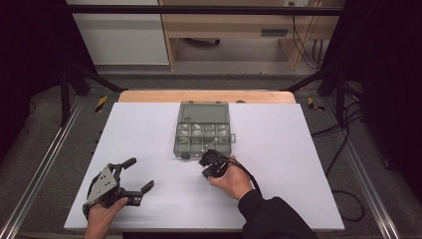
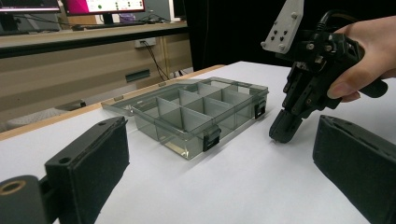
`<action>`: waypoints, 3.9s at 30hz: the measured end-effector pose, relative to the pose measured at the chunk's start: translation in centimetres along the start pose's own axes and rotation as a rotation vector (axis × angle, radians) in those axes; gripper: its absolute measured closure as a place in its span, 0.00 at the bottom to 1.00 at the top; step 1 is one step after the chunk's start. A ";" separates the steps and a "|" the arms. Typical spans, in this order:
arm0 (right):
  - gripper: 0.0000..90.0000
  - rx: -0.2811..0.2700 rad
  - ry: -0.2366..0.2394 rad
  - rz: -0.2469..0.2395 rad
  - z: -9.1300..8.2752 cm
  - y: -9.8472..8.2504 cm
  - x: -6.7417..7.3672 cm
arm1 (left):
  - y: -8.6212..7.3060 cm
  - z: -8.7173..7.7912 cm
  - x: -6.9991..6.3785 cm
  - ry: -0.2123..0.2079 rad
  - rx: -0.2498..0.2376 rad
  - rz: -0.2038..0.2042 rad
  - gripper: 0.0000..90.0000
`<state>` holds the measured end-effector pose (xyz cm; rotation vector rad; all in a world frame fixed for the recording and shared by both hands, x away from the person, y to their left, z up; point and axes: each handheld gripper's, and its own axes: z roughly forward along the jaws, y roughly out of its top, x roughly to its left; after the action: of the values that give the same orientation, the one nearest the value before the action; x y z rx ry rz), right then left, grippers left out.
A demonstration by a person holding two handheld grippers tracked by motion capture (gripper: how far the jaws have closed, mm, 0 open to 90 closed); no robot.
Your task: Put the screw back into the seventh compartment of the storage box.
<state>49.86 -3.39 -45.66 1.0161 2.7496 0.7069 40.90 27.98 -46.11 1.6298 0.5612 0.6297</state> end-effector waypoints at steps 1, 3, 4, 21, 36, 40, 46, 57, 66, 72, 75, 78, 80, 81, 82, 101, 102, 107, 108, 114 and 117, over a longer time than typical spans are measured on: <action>0.97 0.000 -0.003 -0.003 0.0 0.0 0.0 | 0.0 0.0 0.0 -0.001 0.000 0.000 0.04; 0.97 0.003 -0.003 -0.005 0.0 0.0 0.1 | 0.0 0.0 0.0 0.000 0.000 0.001 0.04; 0.97 0.002 -0.001 -0.005 0.0 0.0 0.1 | 0.0 0.0 0.0 0.000 0.000 0.000 0.04; 0.98 -0.076 -0.016 0.035 -1.8 0.0 -0.9 | 0.0 0.0 0.0 -0.001 -0.004 -0.001 0.04; 0.98 -0.178 -0.072 0.078 -4.7 1.0 -2.1 | 0.0 -0.1 0.0 -0.005 -0.011 -0.005 0.04; 0.98 -0.201 -0.084 0.086 -5.0 1.4 -2.4 | 0.1 -0.1 0.1 -0.011 -0.021 -0.011 0.03; 0.97 -0.224 -0.099 0.088 -5.2 1.8 -2.6 | 0.1 -0.2 0.1 -0.014 -0.025 -0.018 0.03; 0.97 -0.303 -0.161 0.108 -4.9 2.5 -3.7 | 0.0 -0.1 0.1 -0.016 -0.024 -0.018 0.03; 0.97 -0.311 -0.172 0.121 -3.8 2.9 -4.4 | 0.0 -0.1 0.0 -0.018 -0.027 -0.017 0.03; 0.97 -0.306 -0.178 0.127 -2.9 3.2 -4.9 | 0.0 -0.1 0.0 -0.019 -0.025 -0.019 0.03; 0.85 -0.312 -0.185 0.144 -2.7 3.2 -5.1 | 0.0 -0.1 0.1 -0.018 -0.026 -0.020 0.03; 0.73 -0.329 -0.193 0.140 -2.8 3.1 -5.0 | 0.0 -0.1 0.1 -0.018 -0.025 -0.019 0.03; 0.67 -0.340 -0.197 0.136 -3.0 3.1 -4.8 | 0.0 -0.1 0.1 -0.020 -0.025 -0.020 0.03; 0.62 -0.345 -0.198 0.137 -3.1 3.1 -4.7 | 0.0 -0.1 0.1 -0.020 -0.025 -0.020 0.03; 0.58 -0.347 -0.200 0.136 -3.2 3.1 -4.6 | 0.0 -0.1 0.1 -0.020 -0.026 -0.021 0.03; 0.08 -0.404 -0.204 0.103 -5.6 2.5 -3.2 | 0.0 -0.1 0.0 -0.022 -0.022 -0.015 0.03; 0.08 -0.401 -0.207 0.104 -5.8 2.4 -3.2 | 0.0 -0.1 0.0 -0.021 -0.022 -0.015 0.03; 0.10 -0.448 -0.211 0.108 -6.5 1.3 -3.3 | 0.0 -0.1 0.0 -0.018 -0.014 -0.014 0.03; 0.10 -0.455 -0.213 0.106 -6.6 1.0 -3.3 | 0.0 -0.1 0.0 -0.020 -0.011 -0.013 0.03; 0.14 -0.515 -0.240 0.066 -7.3 -0.6 -3.7 | -0.1 -0.1 0.0 -0.019 -0.009 -0.013 0.03; 0.14 -0.548 -0.234 0.060 -7.6 -1.5 -3.9 | -0.1 0.0 -0.1 -0.020 -0.010 -0.015 0.03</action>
<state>49.93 -9.84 -39.78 0.9763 2.1500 1.1774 40.80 27.96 -46.23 1.6196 0.5543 0.6037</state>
